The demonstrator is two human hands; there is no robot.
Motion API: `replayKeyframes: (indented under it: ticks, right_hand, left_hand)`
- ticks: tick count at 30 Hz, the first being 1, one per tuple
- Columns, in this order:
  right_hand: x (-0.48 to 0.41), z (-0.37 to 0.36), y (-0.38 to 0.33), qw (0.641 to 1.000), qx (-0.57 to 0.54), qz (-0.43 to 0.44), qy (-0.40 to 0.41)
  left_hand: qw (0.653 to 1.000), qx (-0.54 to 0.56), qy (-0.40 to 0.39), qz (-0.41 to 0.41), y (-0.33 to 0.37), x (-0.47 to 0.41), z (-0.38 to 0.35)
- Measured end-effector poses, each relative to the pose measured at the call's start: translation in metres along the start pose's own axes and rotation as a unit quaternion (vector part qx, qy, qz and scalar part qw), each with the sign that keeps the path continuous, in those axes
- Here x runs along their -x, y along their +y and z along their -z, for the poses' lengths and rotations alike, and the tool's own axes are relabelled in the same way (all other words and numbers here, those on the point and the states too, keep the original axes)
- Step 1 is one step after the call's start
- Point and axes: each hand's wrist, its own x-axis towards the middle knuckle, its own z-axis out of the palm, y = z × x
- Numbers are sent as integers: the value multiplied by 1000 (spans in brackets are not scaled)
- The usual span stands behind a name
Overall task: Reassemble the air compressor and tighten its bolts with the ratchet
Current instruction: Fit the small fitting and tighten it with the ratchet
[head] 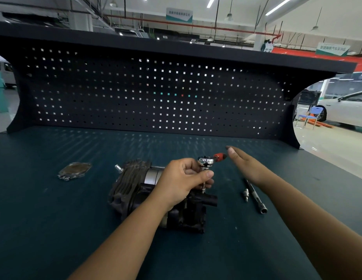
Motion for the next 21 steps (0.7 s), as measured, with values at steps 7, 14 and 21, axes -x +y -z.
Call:
replayKeyframes:
  ticks: [7, 14, 21]
  right_hand:
    - [-14, -27, 3, 760, -627, -168, 9]
    - [-2, -24, -4, 536, -824, -137, 123]
    - [46, 1, -19, 406, -881, -12, 242]
  left_hand:
    - [1000, -10, -13, -12, -3, -2, 2]
    - [999, -44, 7, -14, -6, -2, 1]
    - [997, -75, -7, -7, -7, -2, 2]
